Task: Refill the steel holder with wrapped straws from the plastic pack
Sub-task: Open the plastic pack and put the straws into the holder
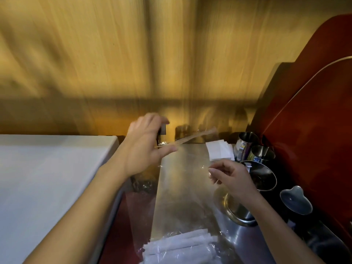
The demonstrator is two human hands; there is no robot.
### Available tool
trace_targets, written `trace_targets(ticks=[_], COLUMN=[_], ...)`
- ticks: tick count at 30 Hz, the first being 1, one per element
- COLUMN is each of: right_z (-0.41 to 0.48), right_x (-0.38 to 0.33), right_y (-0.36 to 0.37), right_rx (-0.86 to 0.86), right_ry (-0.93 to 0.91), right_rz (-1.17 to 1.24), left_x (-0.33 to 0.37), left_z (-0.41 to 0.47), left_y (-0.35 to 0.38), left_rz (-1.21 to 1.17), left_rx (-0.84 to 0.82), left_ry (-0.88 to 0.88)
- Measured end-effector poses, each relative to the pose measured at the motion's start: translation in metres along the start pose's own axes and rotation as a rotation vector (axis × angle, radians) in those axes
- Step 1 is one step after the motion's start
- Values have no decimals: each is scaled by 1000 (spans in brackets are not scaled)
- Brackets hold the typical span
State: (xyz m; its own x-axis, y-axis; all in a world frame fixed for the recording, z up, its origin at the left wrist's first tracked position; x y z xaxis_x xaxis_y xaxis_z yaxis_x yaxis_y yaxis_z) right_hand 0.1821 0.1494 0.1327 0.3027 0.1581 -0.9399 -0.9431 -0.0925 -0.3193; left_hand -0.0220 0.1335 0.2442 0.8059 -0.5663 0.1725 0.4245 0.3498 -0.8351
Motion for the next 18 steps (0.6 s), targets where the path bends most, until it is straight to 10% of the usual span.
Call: trace_targets(ticks=[5,7,11,18], right_z=[2,4,7,-7], right_x=[-41,-53,-58,-24], right_y=[12,15,18,19], right_rx=[-93,-74,-69,-95], right_ry=[-153,-204,-187,-88], right_rz=[12,-28,10,107], left_x=[116,138,125,104], left_z=[22,31,43,58], left_y=[-26,-5,24,7], left_rz=[259,504,688,643], left_rx=[213,22,-335,-355], left_ry=[528,613,598,512])
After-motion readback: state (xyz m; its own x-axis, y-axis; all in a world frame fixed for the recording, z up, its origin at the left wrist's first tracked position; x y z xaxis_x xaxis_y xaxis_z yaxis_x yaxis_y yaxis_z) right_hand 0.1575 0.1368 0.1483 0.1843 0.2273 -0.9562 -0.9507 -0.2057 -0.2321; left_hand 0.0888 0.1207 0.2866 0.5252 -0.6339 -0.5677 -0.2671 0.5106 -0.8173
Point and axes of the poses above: each hand's wrist, its own z-axis towards the middle knuckle, its own y-axis out of the palm, x = y × z, the point moved 8 cm from there along z, towards the middle knuckle, and after that the axes turned 7 degrees about y, right-handed, at the moved point
